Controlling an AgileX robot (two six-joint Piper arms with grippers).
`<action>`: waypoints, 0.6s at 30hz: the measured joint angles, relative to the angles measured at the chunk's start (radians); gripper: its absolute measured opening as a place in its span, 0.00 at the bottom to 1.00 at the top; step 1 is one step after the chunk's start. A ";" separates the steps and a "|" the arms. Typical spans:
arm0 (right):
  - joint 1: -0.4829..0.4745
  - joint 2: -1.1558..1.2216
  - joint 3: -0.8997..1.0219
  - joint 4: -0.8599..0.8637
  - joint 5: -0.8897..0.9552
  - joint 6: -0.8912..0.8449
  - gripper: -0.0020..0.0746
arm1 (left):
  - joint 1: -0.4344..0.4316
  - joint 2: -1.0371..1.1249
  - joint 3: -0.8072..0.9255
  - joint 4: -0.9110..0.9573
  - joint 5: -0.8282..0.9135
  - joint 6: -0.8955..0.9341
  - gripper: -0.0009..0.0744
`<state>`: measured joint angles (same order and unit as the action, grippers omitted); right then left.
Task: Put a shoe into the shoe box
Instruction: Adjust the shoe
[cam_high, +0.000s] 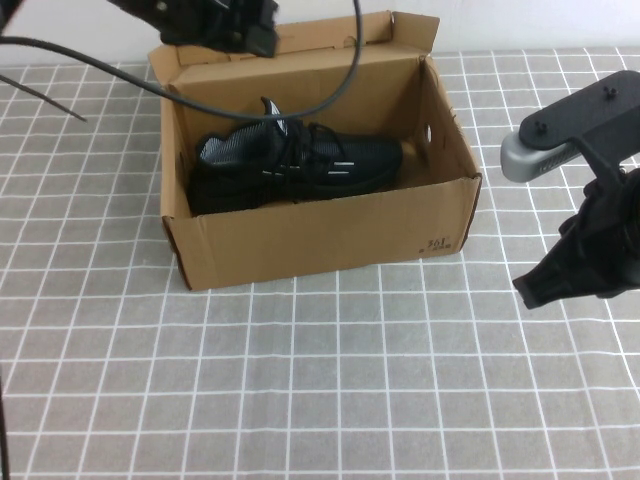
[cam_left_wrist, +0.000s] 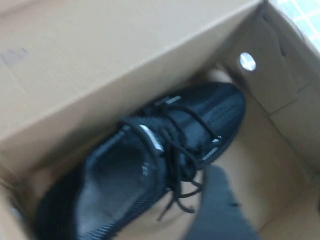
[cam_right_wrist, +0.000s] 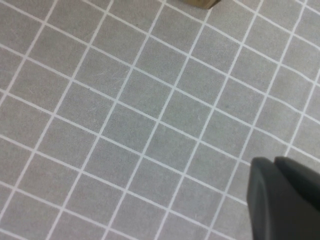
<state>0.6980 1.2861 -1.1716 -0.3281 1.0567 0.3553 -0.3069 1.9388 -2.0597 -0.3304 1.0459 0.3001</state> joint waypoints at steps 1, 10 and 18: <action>0.000 0.000 0.000 -0.001 0.000 -0.002 0.01 | -0.002 0.010 0.000 -0.005 0.000 -0.020 0.56; 0.000 0.000 0.000 -0.013 0.008 -0.002 0.01 | -0.004 0.126 0.000 0.054 -0.018 -0.224 0.70; 0.000 0.000 0.000 -0.017 0.008 -0.002 0.01 | -0.004 0.186 -0.003 0.037 -0.079 -0.256 0.70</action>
<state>0.6980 1.2861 -1.1716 -0.3455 1.0644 0.3537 -0.3111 2.1250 -2.0624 -0.2938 0.9666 0.0439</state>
